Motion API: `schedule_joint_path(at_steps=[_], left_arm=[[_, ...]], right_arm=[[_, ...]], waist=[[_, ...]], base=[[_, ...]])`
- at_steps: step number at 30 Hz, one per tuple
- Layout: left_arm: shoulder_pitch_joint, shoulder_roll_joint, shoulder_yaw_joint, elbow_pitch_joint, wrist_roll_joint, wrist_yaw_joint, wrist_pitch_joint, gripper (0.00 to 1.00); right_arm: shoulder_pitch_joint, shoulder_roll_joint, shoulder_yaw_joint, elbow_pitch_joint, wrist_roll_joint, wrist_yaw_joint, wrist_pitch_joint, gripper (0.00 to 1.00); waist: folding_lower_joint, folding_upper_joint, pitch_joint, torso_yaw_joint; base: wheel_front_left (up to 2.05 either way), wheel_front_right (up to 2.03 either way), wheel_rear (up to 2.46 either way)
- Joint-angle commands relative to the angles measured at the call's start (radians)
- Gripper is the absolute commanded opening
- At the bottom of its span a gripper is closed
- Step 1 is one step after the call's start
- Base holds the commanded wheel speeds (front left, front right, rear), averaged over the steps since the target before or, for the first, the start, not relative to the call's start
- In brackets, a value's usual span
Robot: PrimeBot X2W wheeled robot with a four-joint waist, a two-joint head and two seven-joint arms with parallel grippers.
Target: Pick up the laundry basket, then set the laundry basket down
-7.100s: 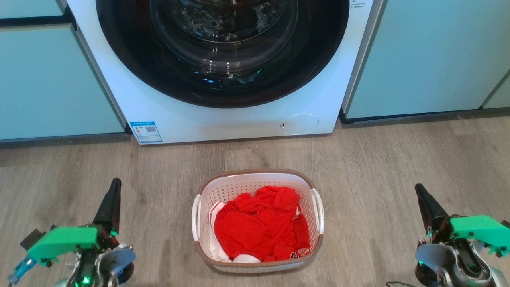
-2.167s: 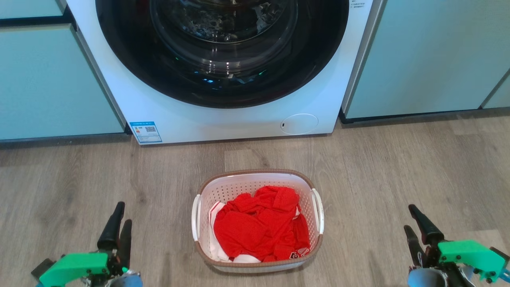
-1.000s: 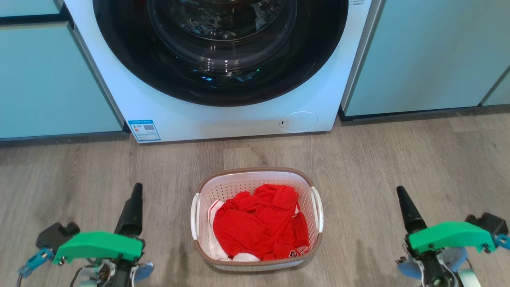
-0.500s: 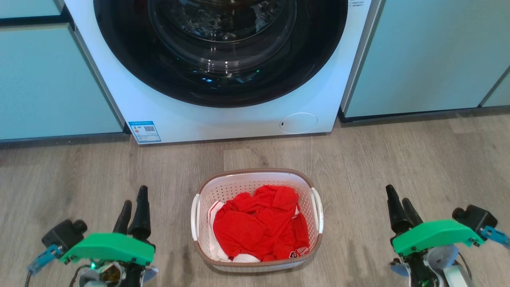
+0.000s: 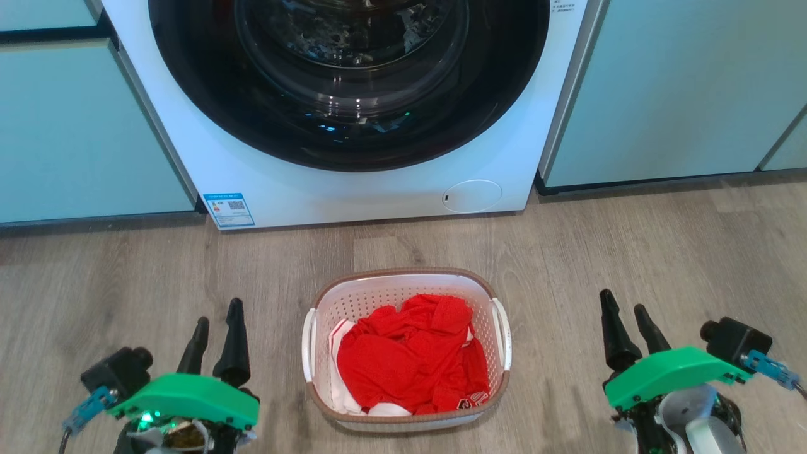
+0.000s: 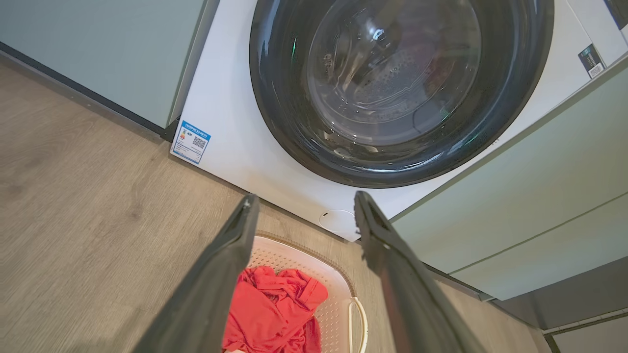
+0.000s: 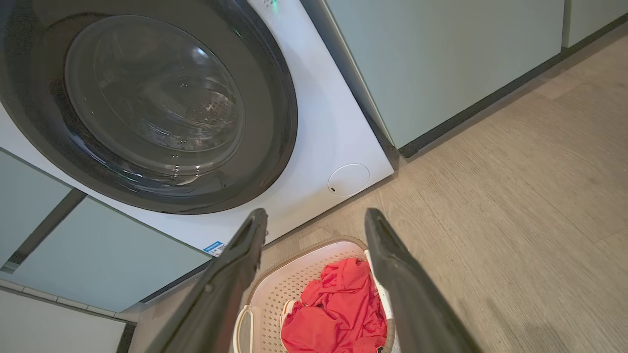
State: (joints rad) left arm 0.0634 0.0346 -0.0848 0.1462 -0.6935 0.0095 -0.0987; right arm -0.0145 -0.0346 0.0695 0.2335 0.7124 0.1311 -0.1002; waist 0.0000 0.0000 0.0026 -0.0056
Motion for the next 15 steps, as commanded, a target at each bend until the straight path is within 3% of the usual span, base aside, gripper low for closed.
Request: schedule_joint_path(at_steps=[1,15], left_arm=[[-0.02,0.015,0.016,-0.043,0.033,0.006,-0.014,1.0],[-0.003,0.017,0.003,-0.061,0.209,0.028,-0.056,1.0]], right_arm=[[-0.034,-0.01,0.021,-0.043,-0.032,0.0,-0.014,1.0],[-0.033,-0.011,0.059,-0.065,-0.2,0.0,-0.055,1.0]], waist=[[0.0,0.0,0.0,0.0],[0.0,0.0,-0.003,-0.009]], base=[[0.0,0.0,0.0],[0.0,0.0,0.0]])
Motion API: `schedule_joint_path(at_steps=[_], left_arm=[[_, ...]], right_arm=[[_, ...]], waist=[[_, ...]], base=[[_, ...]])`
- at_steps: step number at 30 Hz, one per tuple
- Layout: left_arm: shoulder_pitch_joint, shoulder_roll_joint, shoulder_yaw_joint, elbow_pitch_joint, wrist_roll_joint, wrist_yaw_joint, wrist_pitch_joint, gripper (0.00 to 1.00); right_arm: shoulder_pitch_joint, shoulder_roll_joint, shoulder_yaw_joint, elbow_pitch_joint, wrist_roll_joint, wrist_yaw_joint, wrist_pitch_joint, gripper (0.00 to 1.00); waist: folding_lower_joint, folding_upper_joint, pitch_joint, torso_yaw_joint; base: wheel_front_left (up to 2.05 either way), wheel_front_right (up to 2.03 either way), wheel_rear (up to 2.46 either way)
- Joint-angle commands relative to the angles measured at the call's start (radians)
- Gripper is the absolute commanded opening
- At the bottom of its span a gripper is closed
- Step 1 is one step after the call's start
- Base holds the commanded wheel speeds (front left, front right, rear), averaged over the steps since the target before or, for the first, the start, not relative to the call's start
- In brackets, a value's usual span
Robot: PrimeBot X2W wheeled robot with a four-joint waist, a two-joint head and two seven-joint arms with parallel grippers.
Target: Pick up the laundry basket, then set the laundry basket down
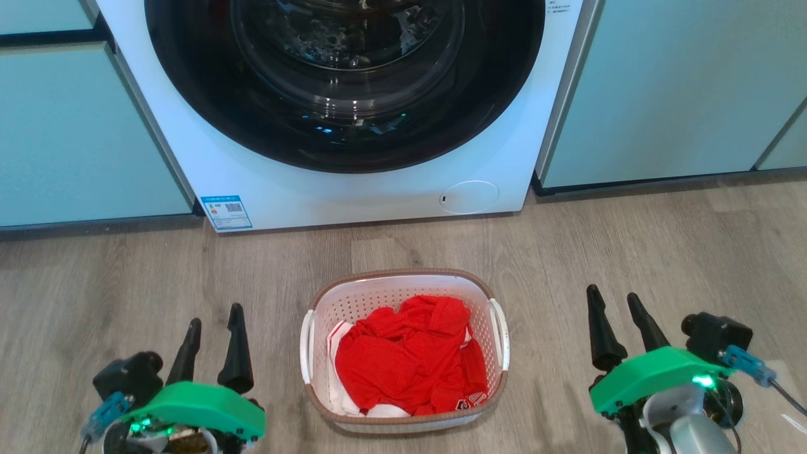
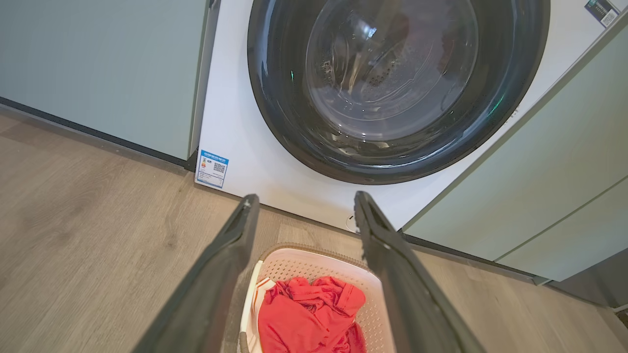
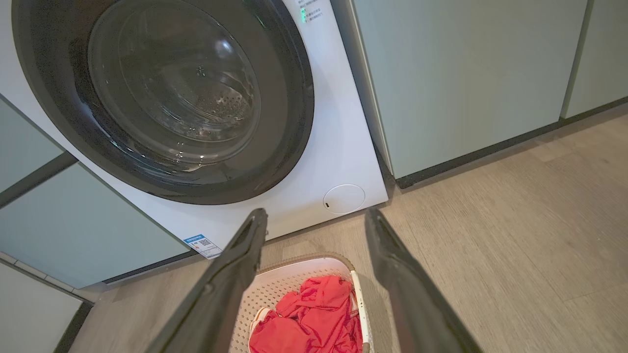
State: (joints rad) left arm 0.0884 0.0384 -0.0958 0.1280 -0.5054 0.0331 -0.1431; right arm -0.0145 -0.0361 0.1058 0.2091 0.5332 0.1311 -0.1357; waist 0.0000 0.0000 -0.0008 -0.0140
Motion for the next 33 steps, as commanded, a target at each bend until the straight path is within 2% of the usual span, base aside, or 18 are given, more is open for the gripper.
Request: schedule_joint_path(at_steps=[1,33], left_arm=[[-0.027,0.013,0.014,-0.043,0.032,0.006,-0.014,1.0],[0.017,0.012,0.004,-0.039,0.351,0.034,-0.106,1.0]], right_arm=[[-0.032,-0.01,0.025,-0.042,-0.033,0.0,-0.022,1.0],[-0.025,-0.014,0.104,-0.061,-0.403,0.0,-0.113,1.0]], waist=[[0.0,0.0,0.0,-0.001],[0.0,0.0,-0.002,0.001]], base=[[0.0,0.0,0.0],[0.0,0.0,0.0]])
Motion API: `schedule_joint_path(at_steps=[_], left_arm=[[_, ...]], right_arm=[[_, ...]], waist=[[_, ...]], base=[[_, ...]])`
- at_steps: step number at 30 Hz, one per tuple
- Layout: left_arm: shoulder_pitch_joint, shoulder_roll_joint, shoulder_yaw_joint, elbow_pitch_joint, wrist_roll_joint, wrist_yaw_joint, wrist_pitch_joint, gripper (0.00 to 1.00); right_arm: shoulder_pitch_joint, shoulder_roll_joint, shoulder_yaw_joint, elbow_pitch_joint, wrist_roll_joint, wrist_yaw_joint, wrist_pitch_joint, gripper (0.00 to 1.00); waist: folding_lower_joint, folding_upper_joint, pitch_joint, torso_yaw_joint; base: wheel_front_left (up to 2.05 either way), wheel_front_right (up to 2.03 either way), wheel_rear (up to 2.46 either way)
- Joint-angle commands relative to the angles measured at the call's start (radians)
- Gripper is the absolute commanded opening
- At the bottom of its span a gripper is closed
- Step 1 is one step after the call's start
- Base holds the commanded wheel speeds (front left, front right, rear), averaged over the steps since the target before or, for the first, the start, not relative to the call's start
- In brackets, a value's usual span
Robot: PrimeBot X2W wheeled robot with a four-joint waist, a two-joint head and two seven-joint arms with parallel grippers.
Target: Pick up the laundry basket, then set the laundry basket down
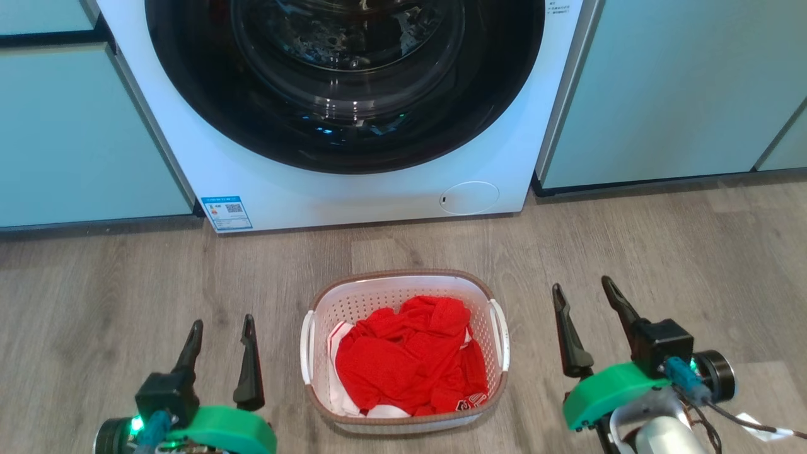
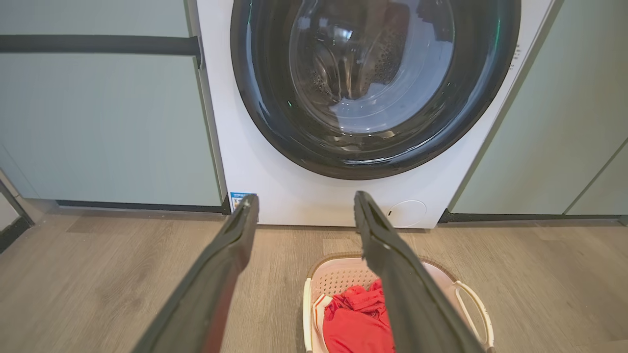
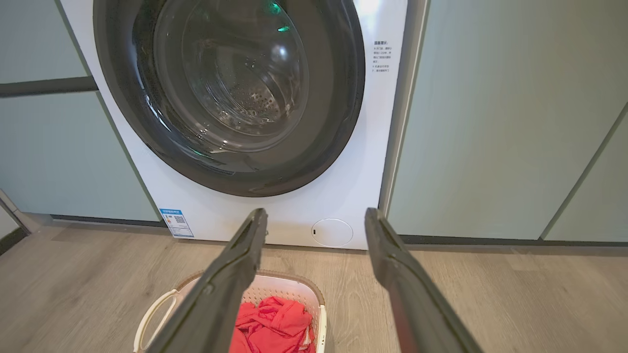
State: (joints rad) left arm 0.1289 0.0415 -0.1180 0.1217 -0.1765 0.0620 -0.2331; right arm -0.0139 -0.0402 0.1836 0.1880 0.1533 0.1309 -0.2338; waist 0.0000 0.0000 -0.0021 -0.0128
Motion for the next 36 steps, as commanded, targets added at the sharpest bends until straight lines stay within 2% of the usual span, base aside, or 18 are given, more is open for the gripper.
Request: schedule_joint_path(at_steps=[1,5,36], left_arm=[[-0.022,0.009,0.025,-0.034,0.031,0.008,-0.019,1.0],[-0.015,0.009,0.022,-0.039,0.064,0.015,-0.029,1.0],[-0.019,0.009,0.024,-0.042,0.051,0.021,-0.029,1.0]], right_arm=[[-0.025,-0.01,0.028,-0.041,-0.036,0.0,-0.018,1.0],[-0.023,-0.01,0.035,-0.044,-0.077,0.0,-0.028,1.0],[-0.026,-0.01,0.026,-0.037,-0.064,0.0,-0.028,1.0]], waist=[[0.0,0.0,-0.001,0.0],[0.0,0.0,-0.001,-0.001],[0.0,0.0,0.01,-0.005]], base=[[0.0,0.0,0.0],[0.0,0.0,0.0],[0.0,0.0,0.0]])
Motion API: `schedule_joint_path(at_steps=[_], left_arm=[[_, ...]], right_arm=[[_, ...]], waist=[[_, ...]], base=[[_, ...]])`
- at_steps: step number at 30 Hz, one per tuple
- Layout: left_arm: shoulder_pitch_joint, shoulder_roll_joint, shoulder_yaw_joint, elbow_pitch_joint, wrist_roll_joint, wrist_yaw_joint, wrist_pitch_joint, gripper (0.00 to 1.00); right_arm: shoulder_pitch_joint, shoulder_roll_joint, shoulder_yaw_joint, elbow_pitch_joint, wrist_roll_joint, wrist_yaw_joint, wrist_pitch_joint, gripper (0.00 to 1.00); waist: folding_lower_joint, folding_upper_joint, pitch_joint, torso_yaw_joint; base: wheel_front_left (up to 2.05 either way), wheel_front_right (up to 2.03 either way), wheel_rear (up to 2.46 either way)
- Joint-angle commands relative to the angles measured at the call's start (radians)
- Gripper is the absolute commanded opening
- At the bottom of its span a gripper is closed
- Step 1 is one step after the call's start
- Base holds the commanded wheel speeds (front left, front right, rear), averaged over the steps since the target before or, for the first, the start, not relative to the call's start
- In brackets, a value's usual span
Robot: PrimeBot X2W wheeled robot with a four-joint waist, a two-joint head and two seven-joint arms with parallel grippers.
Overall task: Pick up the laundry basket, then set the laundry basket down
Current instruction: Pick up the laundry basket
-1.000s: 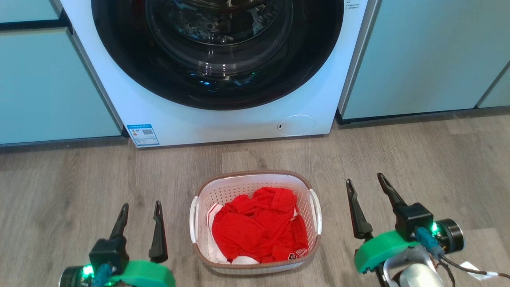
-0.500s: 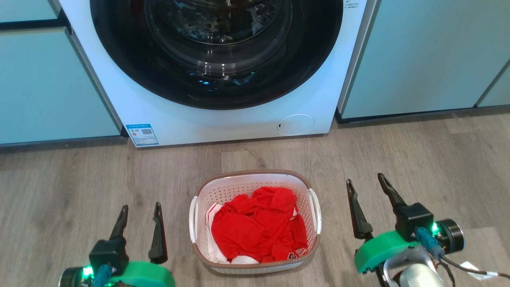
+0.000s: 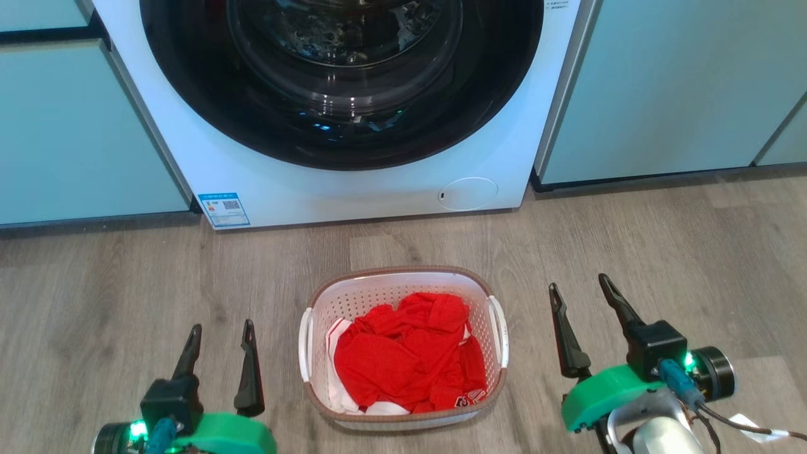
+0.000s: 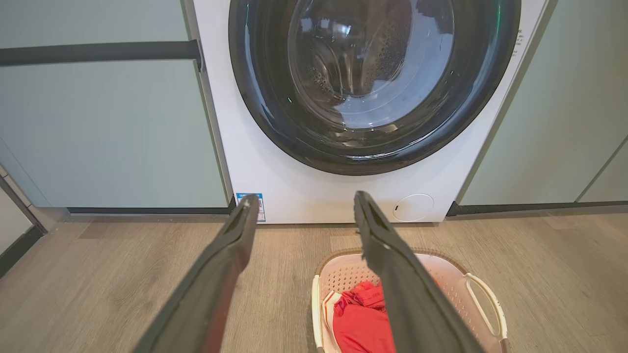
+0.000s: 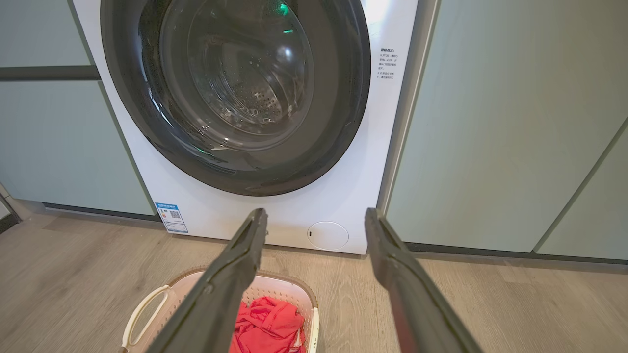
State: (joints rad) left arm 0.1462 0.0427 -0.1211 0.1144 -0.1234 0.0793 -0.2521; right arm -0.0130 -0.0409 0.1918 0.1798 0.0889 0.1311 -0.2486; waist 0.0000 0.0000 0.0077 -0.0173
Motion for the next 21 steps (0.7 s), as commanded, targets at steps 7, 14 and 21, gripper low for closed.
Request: schedule_joint_path(at_steps=[7,14,21], left_arm=[[-0.053,0.008,0.021,-0.026,0.003,-0.002,-0.01,1.0],[-0.106,0.008,0.012,-0.005,0.004,-0.004,-0.01,1.0],[-0.201,0.008,0.013,0.038,-0.007,-0.009,-0.01,1.0]], right_arm=[[-0.032,-0.009,0.008,-0.026,0.006,0.0,-0.013,1.0],[-0.08,-0.009,-0.006,-0.006,0.005,0.0,-0.013,1.0],[-0.167,-0.009,-0.029,0.026,0.002,0.0,-0.013,1.0]], waist=[[0.0,0.0,0.025,0.005],[0.0,0.0,0.098,0.013],[0.0,0.0,0.224,0.026]], base=[[0.0,0.0,0.0],[0.0,0.0,0.0],[0.0,0.0,0.0]])
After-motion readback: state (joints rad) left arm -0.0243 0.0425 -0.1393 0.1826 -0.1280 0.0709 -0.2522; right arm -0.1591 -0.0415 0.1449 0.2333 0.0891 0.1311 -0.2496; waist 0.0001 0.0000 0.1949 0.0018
